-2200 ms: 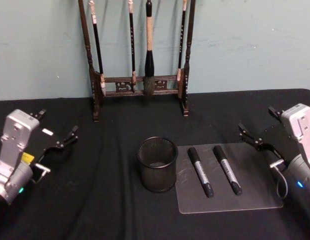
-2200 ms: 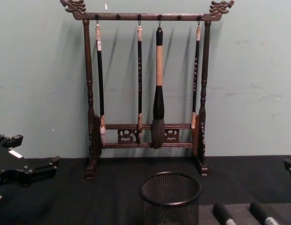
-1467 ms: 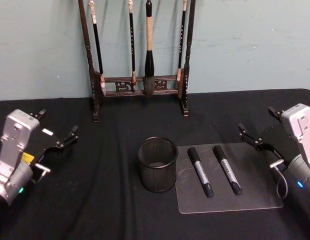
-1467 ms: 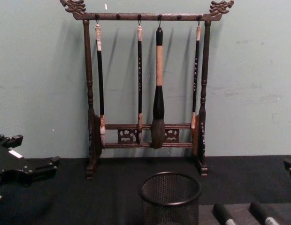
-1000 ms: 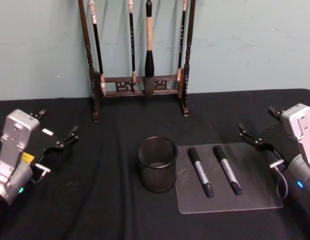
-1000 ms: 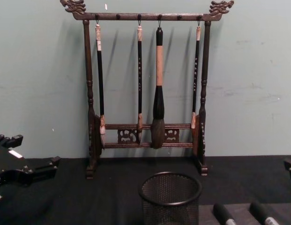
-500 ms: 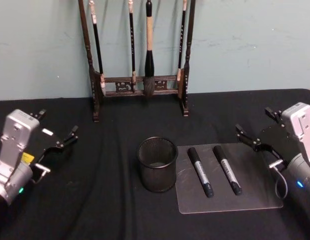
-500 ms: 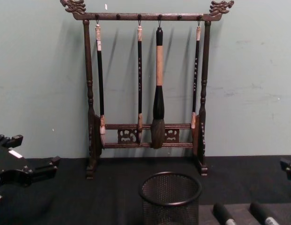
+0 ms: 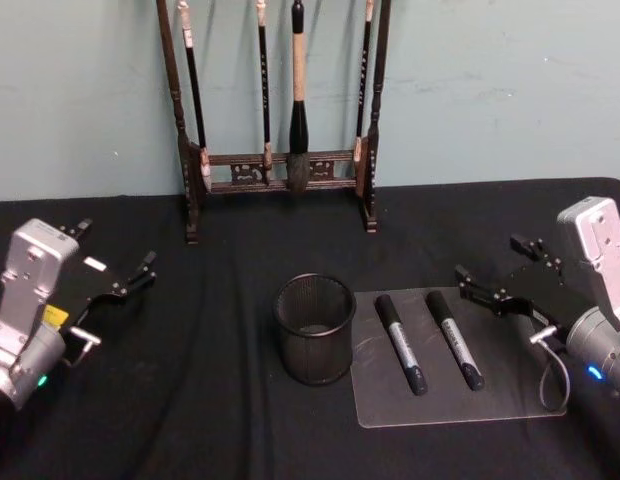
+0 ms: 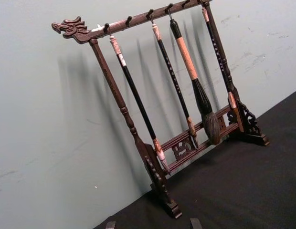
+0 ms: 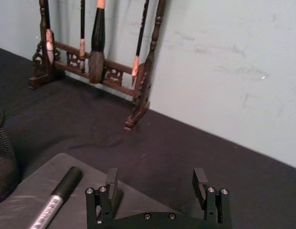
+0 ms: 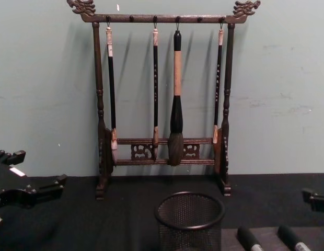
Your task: Pick up the water-based marker from the table and place it into the pen holder.
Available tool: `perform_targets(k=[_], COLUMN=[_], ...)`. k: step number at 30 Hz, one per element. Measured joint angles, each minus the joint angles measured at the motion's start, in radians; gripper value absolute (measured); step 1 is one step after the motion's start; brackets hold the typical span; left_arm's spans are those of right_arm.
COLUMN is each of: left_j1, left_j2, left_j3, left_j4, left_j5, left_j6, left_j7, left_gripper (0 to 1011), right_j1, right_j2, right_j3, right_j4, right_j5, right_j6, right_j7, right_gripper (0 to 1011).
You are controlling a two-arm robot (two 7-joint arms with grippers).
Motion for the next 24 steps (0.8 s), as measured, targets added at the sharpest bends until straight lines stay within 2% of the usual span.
perform_targets(k=[2,9,10,12,16,24], left_j1=[0.0,0.0,0.0,0.0,0.0,0.0], left_j2=[0.0,0.0,0.0,0.0,0.0,0.0], left_j3=[0.0,0.0,0.0,0.0,0.0,0.0], left_j4=[0.0,0.0,0.0,0.0,0.0,0.0], left_j5=[0.0,0.0,0.0,0.0,0.0,0.0], left_j6=[0.0,0.0,0.0,0.0,0.0,0.0], left_j7=[0.0,0.0,0.0,0.0,0.0,0.0], left_gripper=[1009,1009,1009,1009,1009,1009], right_j1=[-0.008,-0.021,-0.024,-0.024,-0.035,-0.047], right_j2=[-0.003,-0.013,-0.017,-0.017,-0.024,-0.035], right_j3=[0.007,0.018,0.023,0.023,0.027,0.033], right_j4=[-0.023,-0.056,-0.065,-0.065,-0.086,-0.094], right_j5=[0.015,0.025,0.031,0.031,0.032,0.032], right_j6=[0.054,0.133,0.165,0.165,0.236,0.277], right_j7=[0.012,0.014,0.017,0.017,0.036,0.066], right_gripper=[1000,1000,1000,1000,1000,1000])
